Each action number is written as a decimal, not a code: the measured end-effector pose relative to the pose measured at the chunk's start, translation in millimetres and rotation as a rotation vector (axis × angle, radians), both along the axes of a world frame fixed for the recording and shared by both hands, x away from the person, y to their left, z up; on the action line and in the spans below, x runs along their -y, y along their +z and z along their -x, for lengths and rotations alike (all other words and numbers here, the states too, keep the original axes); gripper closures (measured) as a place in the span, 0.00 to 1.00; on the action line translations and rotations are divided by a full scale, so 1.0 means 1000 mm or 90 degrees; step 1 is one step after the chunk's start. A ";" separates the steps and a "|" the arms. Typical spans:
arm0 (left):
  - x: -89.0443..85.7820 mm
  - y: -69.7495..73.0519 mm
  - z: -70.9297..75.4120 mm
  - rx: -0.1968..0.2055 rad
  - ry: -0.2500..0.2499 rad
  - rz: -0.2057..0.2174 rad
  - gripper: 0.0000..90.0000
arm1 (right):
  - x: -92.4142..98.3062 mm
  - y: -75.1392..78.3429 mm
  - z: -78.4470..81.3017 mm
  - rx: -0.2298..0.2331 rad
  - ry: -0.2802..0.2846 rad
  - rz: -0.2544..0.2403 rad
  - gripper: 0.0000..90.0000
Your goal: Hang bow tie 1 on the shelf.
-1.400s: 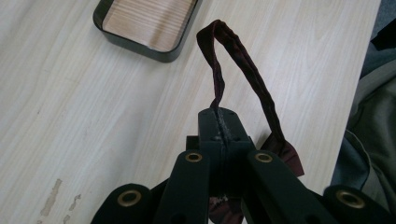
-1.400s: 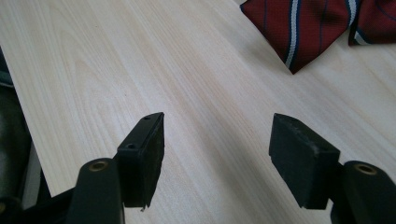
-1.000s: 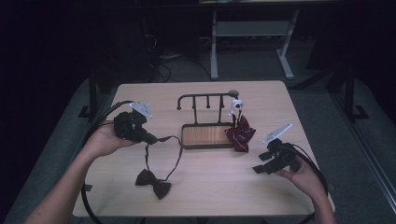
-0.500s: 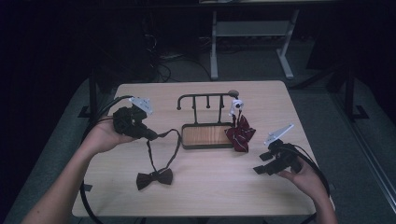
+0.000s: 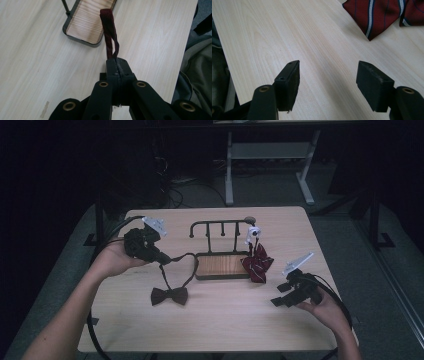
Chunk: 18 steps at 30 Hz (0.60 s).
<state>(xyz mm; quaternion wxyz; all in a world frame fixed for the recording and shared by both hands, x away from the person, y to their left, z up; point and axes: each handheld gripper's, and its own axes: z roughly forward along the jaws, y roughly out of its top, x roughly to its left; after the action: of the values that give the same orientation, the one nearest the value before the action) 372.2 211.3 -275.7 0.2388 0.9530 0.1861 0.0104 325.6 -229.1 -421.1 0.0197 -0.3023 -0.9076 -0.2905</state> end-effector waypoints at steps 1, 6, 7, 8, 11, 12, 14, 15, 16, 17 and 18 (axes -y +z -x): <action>0.001 0.001 0.000 0.001 0.001 0.001 1.00 | 0.000 0.000 0.000 0.000 -0.002 0.000 0.39; 0.002 0.007 -0.005 0.010 0.005 0.000 1.00 | 0.002 0.003 0.002 0.007 -0.006 -0.001 0.39; 0.002 0.007 -0.005 0.010 0.005 0.000 1.00 | 0.002 0.003 0.002 0.007 -0.006 -0.001 0.39; 0.003 0.008 -0.006 0.011 0.006 0.002 1.00 | 0.002 0.004 0.002 0.007 -0.007 -0.001 0.39; 0.004 0.013 -0.008 0.014 0.006 -0.006 1.00 | 0.001 0.005 0.002 0.009 -0.006 -0.001 0.39; 0.004 0.013 -0.008 0.014 0.006 -0.006 1.00 | 0.000 0.005 0.001 0.009 -0.005 0.001 0.39; 0.005 0.016 -0.009 0.018 0.005 -0.010 1.00 | 0.000 0.005 0.002 0.007 -0.006 0.002 0.39; 0.004 0.017 -0.010 0.018 0.006 -0.009 1.00 | -0.001 0.005 0.002 0.008 -0.003 0.001 0.39; 0.004 0.018 -0.011 0.018 0.011 -0.002 1.00 | -0.001 0.005 0.001 0.009 -0.001 0.002 0.39; 0.003 0.019 -0.012 0.018 0.015 -0.001 1.00 | -0.002 0.005 0.002 0.007 0.000 0.001 0.39; 0.003 0.020 -0.013 0.018 0.017 -0.002 1.00 | -0.002 0.006 0.002 0.005 -0.002 0.003 0.39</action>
<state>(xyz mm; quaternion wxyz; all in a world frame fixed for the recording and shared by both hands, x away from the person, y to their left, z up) 385.0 208.3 -255.3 0.2396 0.9506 0.1953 0.0278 323.7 -227.2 -415.6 0.0150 -0.3025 -0.9079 -0.2898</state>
